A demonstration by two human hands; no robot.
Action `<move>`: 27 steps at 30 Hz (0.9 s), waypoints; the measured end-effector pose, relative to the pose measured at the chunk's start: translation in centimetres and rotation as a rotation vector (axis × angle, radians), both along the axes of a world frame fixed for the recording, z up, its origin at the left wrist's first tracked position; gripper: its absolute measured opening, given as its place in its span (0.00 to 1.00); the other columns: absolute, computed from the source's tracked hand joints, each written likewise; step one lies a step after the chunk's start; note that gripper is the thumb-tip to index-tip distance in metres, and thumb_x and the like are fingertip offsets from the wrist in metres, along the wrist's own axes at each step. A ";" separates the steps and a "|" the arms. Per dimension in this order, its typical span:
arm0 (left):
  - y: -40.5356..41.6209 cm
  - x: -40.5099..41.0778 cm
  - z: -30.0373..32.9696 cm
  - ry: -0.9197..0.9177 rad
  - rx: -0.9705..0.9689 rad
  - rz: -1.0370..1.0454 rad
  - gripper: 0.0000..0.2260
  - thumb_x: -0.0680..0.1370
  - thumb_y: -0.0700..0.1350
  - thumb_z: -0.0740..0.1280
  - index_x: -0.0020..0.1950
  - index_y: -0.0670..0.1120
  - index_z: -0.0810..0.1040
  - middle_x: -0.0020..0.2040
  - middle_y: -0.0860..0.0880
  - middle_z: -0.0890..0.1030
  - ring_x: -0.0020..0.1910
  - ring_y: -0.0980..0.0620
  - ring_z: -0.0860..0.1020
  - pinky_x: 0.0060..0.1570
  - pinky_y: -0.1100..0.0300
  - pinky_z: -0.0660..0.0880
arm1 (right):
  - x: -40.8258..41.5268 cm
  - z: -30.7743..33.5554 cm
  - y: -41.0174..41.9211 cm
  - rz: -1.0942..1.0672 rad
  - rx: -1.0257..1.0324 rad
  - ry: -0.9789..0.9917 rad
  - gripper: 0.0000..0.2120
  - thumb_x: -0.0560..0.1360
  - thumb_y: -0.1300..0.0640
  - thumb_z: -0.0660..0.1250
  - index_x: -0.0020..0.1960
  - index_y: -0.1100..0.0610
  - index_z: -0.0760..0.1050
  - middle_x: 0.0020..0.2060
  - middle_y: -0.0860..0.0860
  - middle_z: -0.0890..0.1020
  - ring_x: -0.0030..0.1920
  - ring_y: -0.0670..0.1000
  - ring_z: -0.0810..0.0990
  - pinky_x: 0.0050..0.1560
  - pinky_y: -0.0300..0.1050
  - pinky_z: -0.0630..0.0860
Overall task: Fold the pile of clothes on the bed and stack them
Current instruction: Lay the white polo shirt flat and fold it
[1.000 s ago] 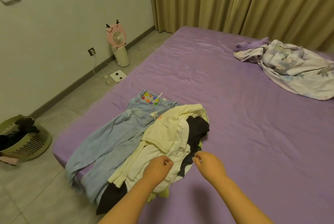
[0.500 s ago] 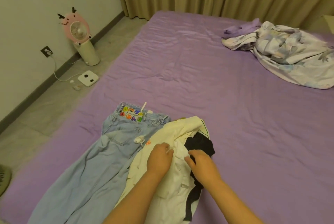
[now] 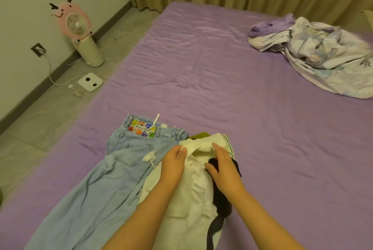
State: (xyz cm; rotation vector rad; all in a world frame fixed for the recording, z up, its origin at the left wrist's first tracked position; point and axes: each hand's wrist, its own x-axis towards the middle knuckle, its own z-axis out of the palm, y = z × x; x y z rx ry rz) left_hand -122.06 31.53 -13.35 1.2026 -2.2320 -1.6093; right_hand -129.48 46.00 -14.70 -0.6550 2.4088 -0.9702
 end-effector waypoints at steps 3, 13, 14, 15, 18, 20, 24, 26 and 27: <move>-0.3 0.5 3.7 0.037 0.022 -0.122 0.13 0.81 0.42 0.60 0.37 0.52 0.69 0.33 0.56 0.69 0.33 0.59 0.67 0.31 0.71 0.64 | -1.8 3.1 -0.6 0.142 0.062 0.106 0.31 0.77 0.48 0.66 0.76 0.46 0.56 0.76 0.51 0.56 0.76 0.53 0.52 0.71 0.49 0.59; 0.0 4.4 18.3 0.206 -0.119 -0.089 0.08 0.81 0.44 0.59 0.44 0.43 0.71 0.39 0.48 0.69 0.39 0.53 0.67 0.38 0.62 0.64 | -1.2 17.8 2.4 0.164 -0.184 0.104 0.02 0.76 0.53 0.67 0.47 0.51 0.77 0.38 0.42 0.78 0.39 0.43 0.74 0.34 0.30 0.67; 0.1 4.9 19.7 0.224 -0.137 -0.072 0.08 0.81 0.43 0.60 0.44 0.42 0.73 0.39 0.49 0.70 0.38 0.53 0.68 0.38 0.62 0.65 | -0.9 19.5 2.8 0.188 -0.213 0.126 0.04 0.76 0.53 0.67 0.49 0.53 0.78 0.40 0.43 0.79 0.41 0.43 0.74 0.36 0.30 0.67; 0.4 5.4 21.0 0.243 -0.158 -0.057 0.08 0.81 0.43 0.60 0.45 0.42 0.75 0.39 0.49 0.71 0.38 0.54 0.68 0.39 0.63 0.66 | -0.6 21.0 3.2 0.206 -0.240 0.148 0.07 0.76 0.54 0.67 0.51 0.54 0.79 0.43 0.45 0.80 0.43 0.44 0.75 0.39 0.33 0.68; 1.4 6.5 25.1 0.302 -0.218 -0.011 0.09 0.81 0.42 0.61 0.47 0.39 0.77 0.40 0.48 0.74 0.40 0.53 0.70 0.41 0.60 0.67 | 0.6 25.1 4.1 0.203 -0.357 0.186 0.09 0.76 0.56 0.67 0.55 0.57 0.80 0.46 0.47 0.80 0.48 0.46 0.76 0.44 0.36 0.68; 2.4 7.3 27.8 0.332 -0.277 0.013 0.09 0.81 0.43 0.60 0.47 0.40 0.76 0.40 0.50 0.73 0.39 0.54 0.69 0.40 0.62 0.66 | 1.5 27.5 4.6 0.196 -0.434 0.197 0.09 0.76 0.58 0.67 0.55 0.58 0.79 0.47 0.47 0.80 0.48 0.46 0.76 0.44 0.34 0.68; 5.1 9.2 32.8 0.402 -0.332 0.010 0.09 0.82 0.49 0.59 0.44 0.47 0.72 0.39 0.55 0.71 0.38 0.57 0.69 0.39 0.63 0.66 | 3.3 32.3 6.0 0.151 -0.604 0.154 0.03 0.74 0.58 0.70 0.47 0.52 0.79 0.43 0.46 0.81 0.45 0.46 0.77 0.42 0.34 0.71; 6.8 10.3 35.1 0.394 -0.348 -0.089 0.09 0.77 0.57 0.65 0.48 0.52 0.75 0.44 0.57 0.75 0.44 0.59 0.74 0.41 0.64 0.69 | 4.2 34.5 7.0 0.127 -0.686 0.114 0.05 0.72 0.56 0.73 0.43 0.48 0.77 0.41 0.44 0.81 0.42 0.44 0.79 0.39 0.35 0.73; 7.6 10.8 36.1 0.372 -0.370 -0.146 0.11 0.75 0.58 0.69 0.51 0.54 0.76 0.47 0.58 0.77 0.47 0.59 0.76 0.43 0.64 0.71 | 4.6 35.5 7.6 0.118 -0.719 0.098 0.06 0.71 0.54 0.74 0.42 0.47 0.77 0.39 0.44 0.81 0.39 0.42 0.79 0.36 0.33 0.73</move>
